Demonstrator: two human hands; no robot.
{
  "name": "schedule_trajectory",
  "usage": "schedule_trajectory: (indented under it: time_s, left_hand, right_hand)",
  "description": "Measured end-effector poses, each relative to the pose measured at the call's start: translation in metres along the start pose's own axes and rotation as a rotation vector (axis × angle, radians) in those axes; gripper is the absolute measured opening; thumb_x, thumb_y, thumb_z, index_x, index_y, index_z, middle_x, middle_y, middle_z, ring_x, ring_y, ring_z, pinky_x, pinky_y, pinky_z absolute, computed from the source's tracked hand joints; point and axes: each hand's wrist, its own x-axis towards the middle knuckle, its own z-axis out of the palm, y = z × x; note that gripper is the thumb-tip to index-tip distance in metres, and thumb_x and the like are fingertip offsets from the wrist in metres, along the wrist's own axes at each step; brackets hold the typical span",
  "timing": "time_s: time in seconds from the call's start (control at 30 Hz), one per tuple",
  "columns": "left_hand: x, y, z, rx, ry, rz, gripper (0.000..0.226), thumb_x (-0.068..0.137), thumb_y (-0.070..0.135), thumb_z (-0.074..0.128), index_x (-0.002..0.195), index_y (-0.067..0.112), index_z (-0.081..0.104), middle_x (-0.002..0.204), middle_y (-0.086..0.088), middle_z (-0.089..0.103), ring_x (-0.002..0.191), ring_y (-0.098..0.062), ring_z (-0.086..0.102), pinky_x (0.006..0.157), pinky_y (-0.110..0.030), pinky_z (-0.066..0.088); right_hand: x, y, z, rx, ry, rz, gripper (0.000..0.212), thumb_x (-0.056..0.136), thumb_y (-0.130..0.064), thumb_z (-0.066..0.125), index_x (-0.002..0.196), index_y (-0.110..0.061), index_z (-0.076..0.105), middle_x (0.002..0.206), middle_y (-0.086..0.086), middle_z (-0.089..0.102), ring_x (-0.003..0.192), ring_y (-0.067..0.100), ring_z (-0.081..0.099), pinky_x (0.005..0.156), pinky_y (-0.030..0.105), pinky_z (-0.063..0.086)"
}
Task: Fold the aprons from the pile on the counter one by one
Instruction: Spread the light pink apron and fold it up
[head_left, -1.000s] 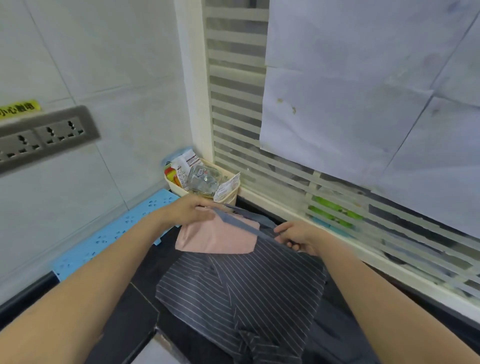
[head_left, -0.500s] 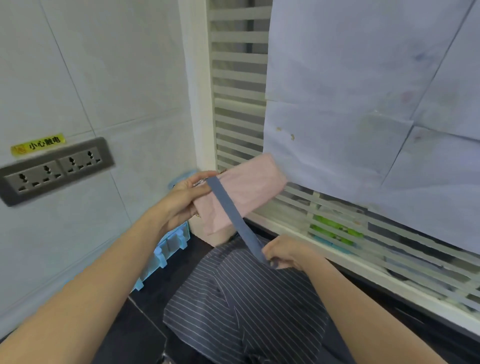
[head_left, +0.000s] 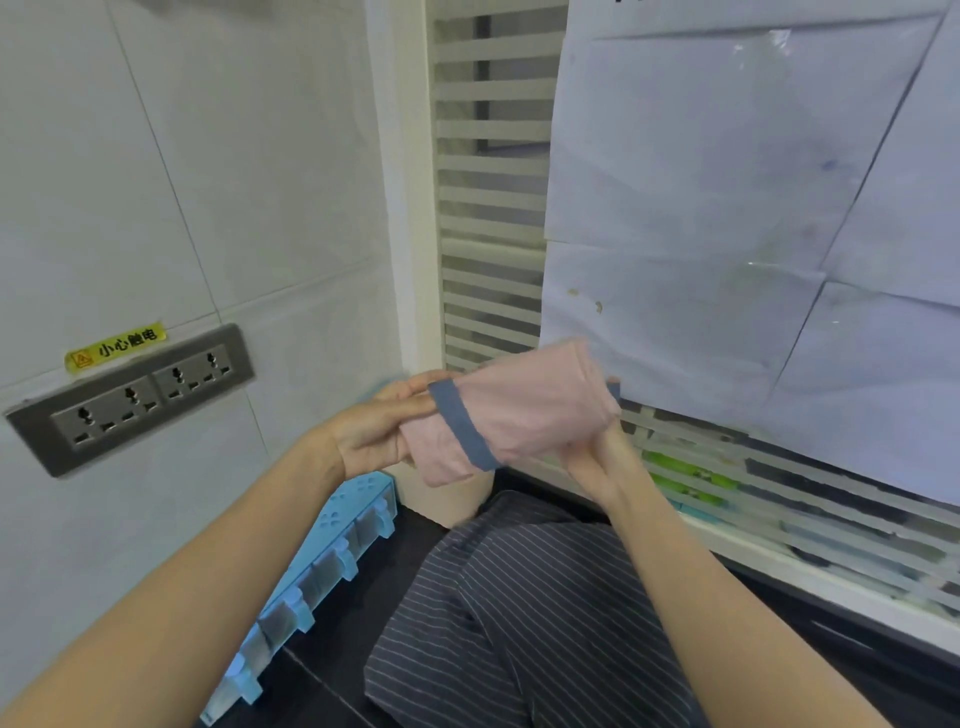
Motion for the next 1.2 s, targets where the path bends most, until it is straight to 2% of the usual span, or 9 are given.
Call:
schedule_trajectory:
  time_s: [0.1,0.23,0.33,0.47,0.67,0.8,0.93,1.1,1.2]
  left_hand:
    - [0.007,-0.006,-0.001,-0.194,0.097,0.133,0.06,0.038,0.019,0.094,0.094,0.01,0.075,0.097,-0.007,0.072,0.085,-0.016,0.071,0.066,-0.025,0.057]
    - [0.012,-0.009,-0.01,-0.207,0.305,0.082,0.017,0.085,0.004,0.057,0.099,0.008,0.065,0.097,-0.009,0.068,0.078,-0.014,0.07,0.068,-0.024,0.058]
    - [0.009,-0.011,-0.021,-0.081,0.336,0.028,0.017,0.094,0.003,0.047,0.103,0.008,0.061,0.1,-0.009,0.065,0.087,-0.017,0.064,0.071,-0.024,0.057]
    - [0.01,-0.004,-0.02,0.06,0.272,-0.001,0.019,0.092,0.0,0.049,0.101,0.01,0.063,0.097,-0.007,0.068,0.088,-0.016,0.064,0.073,-0.024,0.056]
    - [0.014,0.018,-0.013,0.106,0.163,-0.01,0.02,0.09,-0.004,0.047,0.099,0.006,0.062,0.091,-0.005,0.07,0.079,-0.01,0.069,0.067,-0.019,0.057]
    - [0.02,0.028,-0.011,0.14,0.093,-0.015,0.021,0.072,0.003,0.069,0.092,0.007,0.068,0.094,-0.009,0.068,0.082,-0.013,0.069,0.069,-0.021,0.057]
    - [0.026,0.032,-0.013,0.242,0.007,-0.079,0.053,0.034,0.025,0.096,0.081,0.014,0.074,0.094,-0.008,0.07,0.086,-0.016,0.069,0.068,-0.023,0.058]
    - [0.024,0.036,-0.013,0.306,-0.05,-0.136,0.057,0.032,0.027,0.097,0.081,0.012,0.072,0.09,-0.007,0.071,0.083,-0.014,0.069,0.063,-0.021,0.056]
    - [0.022,0.038,-0.014,0.427,-0.089,-0.176,0.048,0.039,0.033,0.094,0.079,0.016,0.074,0.09,-0.004,0.071,0.084,-0.012,0.068,0.066,-0.02,0.055]
  right_hand:
    - [-0.027,-0.009,0.016,0.107,-0.172,0.023,0.064,0.074,-0.052,0.05,0.124,-0.013,0.048,0.136,0.013,0.049,0.117,0.028,0.055,0.095,0.04,0.05]
    - [-0.031,-0.019,0.028,-0.081,-0.307,0.044,0.086,0.065,-0.045,0.075,0.137,-0.011,0.042,0.138,0.012,0.05,0.123,0.027,0.052,0.094,0.038,0.051]
    - [-0.029,-0.03,0.031,-0.38,-0.333,0.025,0.07,0.075,-0.022,0.073,0.135,-0.003,0.042,0.131,0.012,0.056,0.116,0.024,0.058,0.092,0.032,0.052]
    - [-0.023,-0.039,0.036,-0.506,-0.213,-0.052,0.028,0.088,0.002,0.058,0.115,-0.001,0.05,0.106,0.006,0.062,0.097,0.014,0.062,0.084,0.027,0.054]
    - [-0.02,-0.061,0.038,-0.397,-0.18,-0.039,0.008,0.089,0.004,0.055,0.095,0.0,0.058,0.09,0.009,0.068,0.082,0.014,0.067,0.072,0.024,0.058]
    - [-0.019,-0.071,0.043,-0.214,-0.245,-0.022,0.01,0.092,0.005,0.048,0.092,0.002,0.057,0.085,0.01,0.067,0.079,0.015,0.066,0.074,0.028,0.057]
    - [-0.018,-0.073,0.037,-0.266,-0.296,0.136,0.015,0.086,-0.007,0.056,0.098,0.001,0.061,0.092,0.011,0.07,0.082,0.017,0.068,0.08,0.035,0.055]
    - [-0.013,-0.077,0.028,-0.317,-0.392,0.162,0.056,0.048,-0.024,0.089,0.094,0.0,0.07,0.094,0.013,0.071,0.086,0.02,0.07,0.073,0.031,0.059]
    - [-0.012,-0.083,0.036,-0.554,-0.419,0.177,0.042,0.069,-0.004,0.074,0.107,0.009,0.061,0.094,0.012,0.067,0.086,0.017,0.067,0.077,0.025,0.057]
